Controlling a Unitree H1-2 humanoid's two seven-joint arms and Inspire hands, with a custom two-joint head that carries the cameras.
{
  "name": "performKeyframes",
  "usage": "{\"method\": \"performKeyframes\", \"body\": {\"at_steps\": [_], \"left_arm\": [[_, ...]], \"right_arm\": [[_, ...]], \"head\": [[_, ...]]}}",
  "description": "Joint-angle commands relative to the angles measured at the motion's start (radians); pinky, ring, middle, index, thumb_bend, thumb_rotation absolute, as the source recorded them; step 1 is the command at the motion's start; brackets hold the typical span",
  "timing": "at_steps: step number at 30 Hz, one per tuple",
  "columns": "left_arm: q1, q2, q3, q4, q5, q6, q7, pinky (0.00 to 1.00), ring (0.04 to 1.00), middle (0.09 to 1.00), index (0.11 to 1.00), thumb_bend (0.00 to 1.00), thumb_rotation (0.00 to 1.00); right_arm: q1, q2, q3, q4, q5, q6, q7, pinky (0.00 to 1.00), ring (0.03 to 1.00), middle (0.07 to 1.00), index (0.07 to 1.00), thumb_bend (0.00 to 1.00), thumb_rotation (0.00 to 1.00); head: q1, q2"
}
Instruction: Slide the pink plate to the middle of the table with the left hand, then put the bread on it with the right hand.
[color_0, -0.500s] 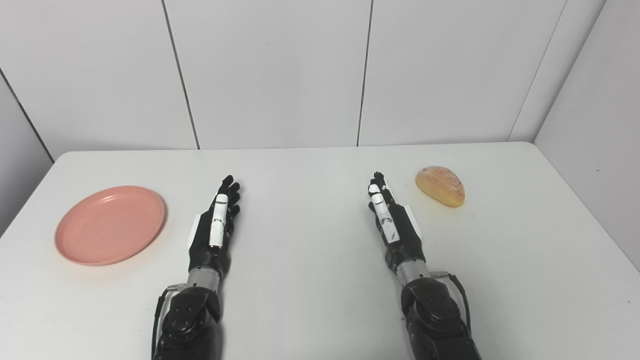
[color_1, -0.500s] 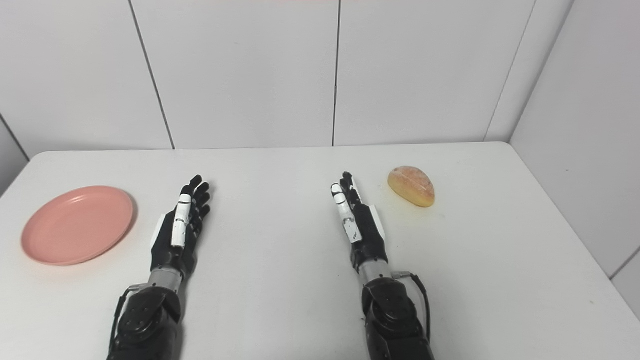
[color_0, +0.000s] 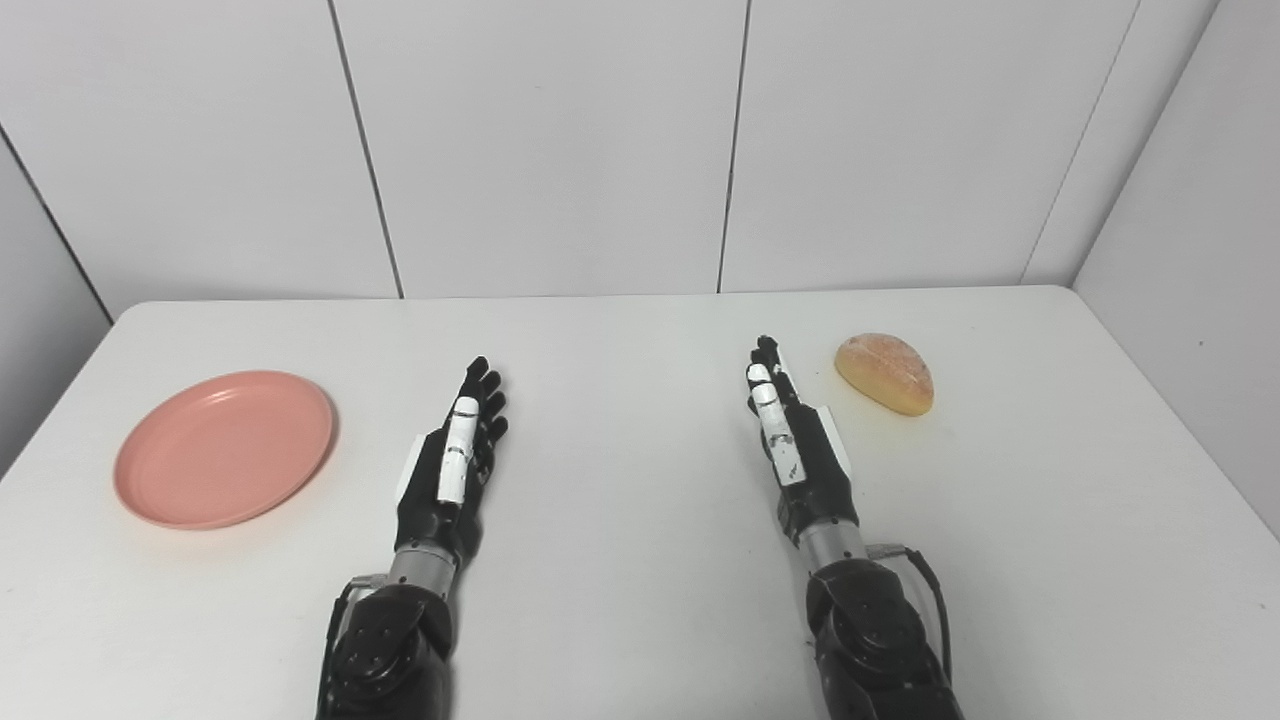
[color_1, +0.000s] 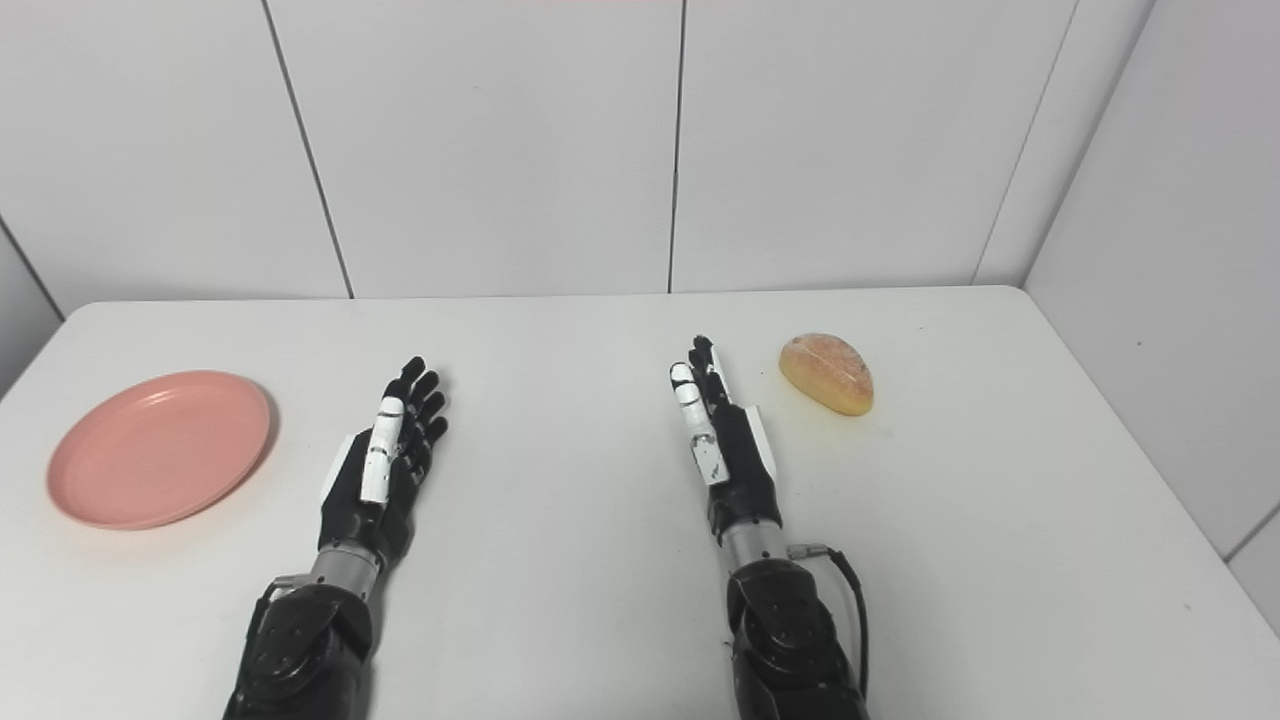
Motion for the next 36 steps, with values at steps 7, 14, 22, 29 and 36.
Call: {"method": "performKeyframes", "body": {"at_steps": [7, 14, 22, 29, 36], "left_arm": [[0.002, -0.010, -0.022, -0.027, -0.020, 0.028, -0.040, 1.00, 1.000, 1.000, 0.989, 0.42, 1.00], [-0.010, -0.026, -0.038, 0.019, 0.003, -0.033, -0.026, 1.00, 1.000, 1.000, 0.999, 0.41, 1.00], [-0.065, -0.065, -0.002, 0.095, 0.054, -0.113, 0.078, 1.00, 1.000, 1.000, 0.999, 0.46, 1.00], [-0.124, -0.058, 0.043, 0.133, 0.037, -0.145, 0.104, 1.00, 1.000, 0.998, 0.982, 0.44, 1.00], [-0.177, -0.050, 0.105, 0.146, 0.065, -0.187, 0.206, 1.00, 0.982, 0.950, 0.930, 0.50, 1.00]], "right_arm": [[0.011, 0.012, 0.014, -0.038, 0.011, -0.020, 0.011, 1.00, 1.000, 1.000, 1.000, 0.63, 0.94], [0.015, -0.023, -0.008, -0.032, 0.051, -0.034, 0.040, 1.00, 1.000, 1.000, 1.000, 0.62, 0.92], [0.023, -0.098, -0.049, -0.009, 0.114, -0.046, 0.101, 1.00, 1.000, 1.000, 1.000, 0.61, 0.93], [0.015, -0.135, -0.071, 0.032, 0.155, -0.079, 0.145, 1.00, 1.000, 1.000, 1.000, 0.59, 0.94], [0.012, -0.151, -0.084, 0.048, 0.174, -0.087, 0.162, 1.00, 1.000, 1.000, 1.000, 0.57, 0.92]], "head": [[0.046, -0.017], [0.234, -0.064], [0.424, -0.118], [0.507, -0.141], [0.543, -0.161]]}}
